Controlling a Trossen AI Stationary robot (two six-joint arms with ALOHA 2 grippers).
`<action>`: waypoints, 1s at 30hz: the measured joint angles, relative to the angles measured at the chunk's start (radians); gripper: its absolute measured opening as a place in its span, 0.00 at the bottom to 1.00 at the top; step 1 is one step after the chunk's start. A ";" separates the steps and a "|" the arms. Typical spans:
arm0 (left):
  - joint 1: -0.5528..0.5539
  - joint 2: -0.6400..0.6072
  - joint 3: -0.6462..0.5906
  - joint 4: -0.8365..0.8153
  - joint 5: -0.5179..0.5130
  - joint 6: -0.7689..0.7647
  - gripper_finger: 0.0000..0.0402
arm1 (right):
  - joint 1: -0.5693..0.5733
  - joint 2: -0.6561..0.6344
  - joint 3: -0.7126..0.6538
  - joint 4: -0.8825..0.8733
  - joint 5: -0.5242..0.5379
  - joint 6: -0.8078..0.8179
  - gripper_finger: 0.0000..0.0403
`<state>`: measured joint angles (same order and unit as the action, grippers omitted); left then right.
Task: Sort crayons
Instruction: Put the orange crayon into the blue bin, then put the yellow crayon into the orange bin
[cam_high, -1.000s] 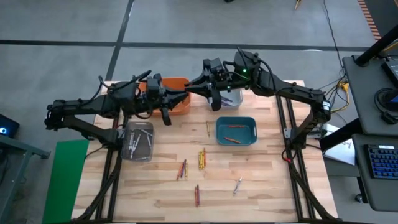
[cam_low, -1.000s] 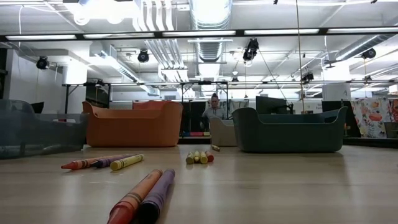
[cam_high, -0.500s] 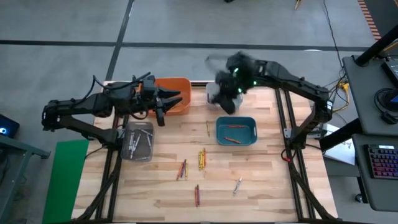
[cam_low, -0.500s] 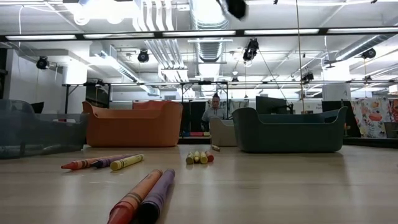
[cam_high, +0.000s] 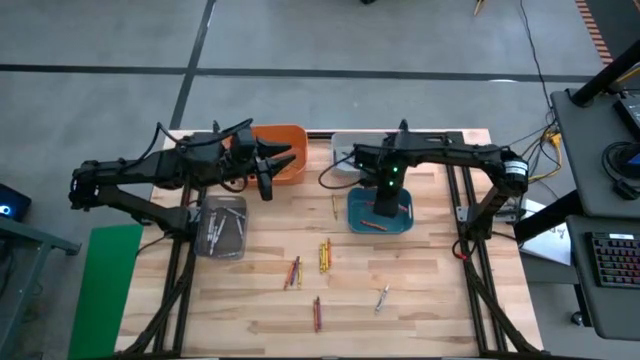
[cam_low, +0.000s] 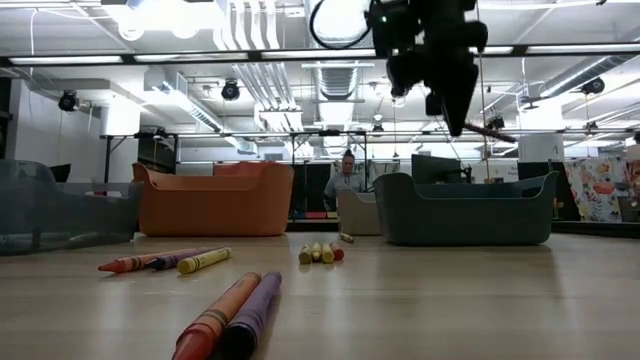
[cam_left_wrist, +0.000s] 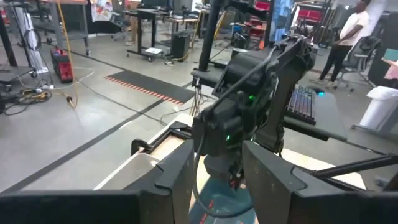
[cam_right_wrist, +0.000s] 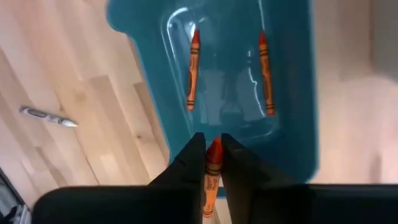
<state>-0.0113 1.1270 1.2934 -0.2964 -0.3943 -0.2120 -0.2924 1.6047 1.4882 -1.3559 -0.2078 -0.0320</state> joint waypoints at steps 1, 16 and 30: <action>0.000 0.003 0.000 0.000 0.000 -0.006 0.30 | 0.000 0.000 -0.019 0.014 -0.001 0.003 0.09; 0.000 0.022 0.000 -0.028 -0.035 -0.075 0.30 | -0.001 0.000 0.014 0.159 -0.001 0.221 0.28; 0.000 0.020 0.062 -0.028 -0.288 -0.028 0.30 | 0.013 0.156 0.176 0.540 -0.137 0.511 0.23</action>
<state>-0.0113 1.1473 1.3553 -0.3241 -0.6827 -0.2399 -0.2793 1.7611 1.6641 -0.8154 -0.3443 0.4790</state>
